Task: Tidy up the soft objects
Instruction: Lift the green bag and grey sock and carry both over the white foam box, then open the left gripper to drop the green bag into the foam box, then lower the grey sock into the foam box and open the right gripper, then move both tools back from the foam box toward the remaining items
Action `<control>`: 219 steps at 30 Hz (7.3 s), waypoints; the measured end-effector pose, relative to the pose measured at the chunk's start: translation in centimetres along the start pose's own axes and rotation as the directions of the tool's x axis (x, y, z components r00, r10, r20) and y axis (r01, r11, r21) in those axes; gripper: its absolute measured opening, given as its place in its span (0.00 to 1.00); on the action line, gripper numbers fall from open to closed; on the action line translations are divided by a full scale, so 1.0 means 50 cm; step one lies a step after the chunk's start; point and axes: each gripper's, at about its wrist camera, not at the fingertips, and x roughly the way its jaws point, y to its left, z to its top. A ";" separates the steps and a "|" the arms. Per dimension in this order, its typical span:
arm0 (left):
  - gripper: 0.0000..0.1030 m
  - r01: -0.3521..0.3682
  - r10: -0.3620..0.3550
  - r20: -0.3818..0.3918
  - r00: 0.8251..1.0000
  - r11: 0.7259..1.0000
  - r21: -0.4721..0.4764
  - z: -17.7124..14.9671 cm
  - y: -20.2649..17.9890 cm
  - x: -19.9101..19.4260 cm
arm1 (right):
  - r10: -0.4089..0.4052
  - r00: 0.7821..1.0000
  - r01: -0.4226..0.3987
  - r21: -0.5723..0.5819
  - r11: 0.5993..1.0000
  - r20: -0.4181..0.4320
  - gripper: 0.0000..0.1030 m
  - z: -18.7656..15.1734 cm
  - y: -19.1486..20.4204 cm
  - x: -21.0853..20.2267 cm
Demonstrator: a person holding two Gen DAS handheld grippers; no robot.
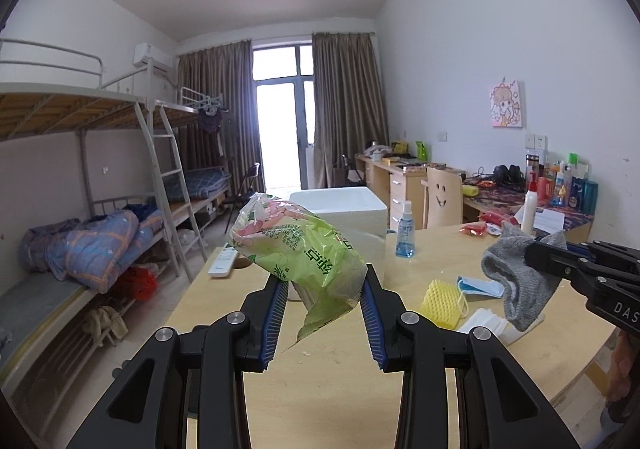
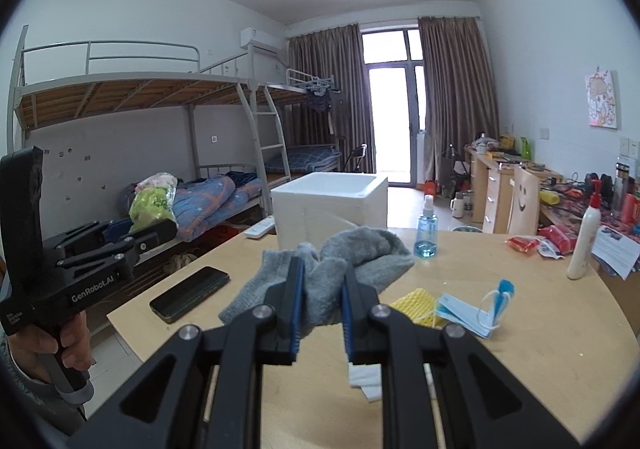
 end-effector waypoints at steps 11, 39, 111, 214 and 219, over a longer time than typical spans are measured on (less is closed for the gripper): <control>0.37 0.015 -0.015 -0.020 1.000 1.000 -0.018 0.030 0.010 0.051 | 0.016 1.000 -0.016 -0.015 1.000 -0.013 0.19 0.037 -0.007 0.043; 0.37 0.046 -0.047 -0.040 0.998 0.999 -0.026 0.138 0.052 0.221 | 0.018 0.999 -0.023 -0.097 0.995 -0.050 0.19 0.163 -0.016 0.186; 0.92 0.107 -0.101 -0.177 0.979 0.994 0.022 0.205 0.060 0.551 | -0.085 0.993 0.082 -0.038 0.996 -0.079 0.19 0.248 -0.105 0.379; 0.99 -0.042 0.040 0.043 0.998 0.998 0.049 0.195 0.017 0.083 | -0.031 0.999 0.031 -0.031 0.999 -0.007 1.00 0.216 0.022 0.070; 0.99 -0.017 0.013 0.067 0.998 0.999 0.050 0.176 -0.001 0.048 | -0.038 0.999 0.038 -0.033 0.999 0.018 1.00 0.188 0.022 0.032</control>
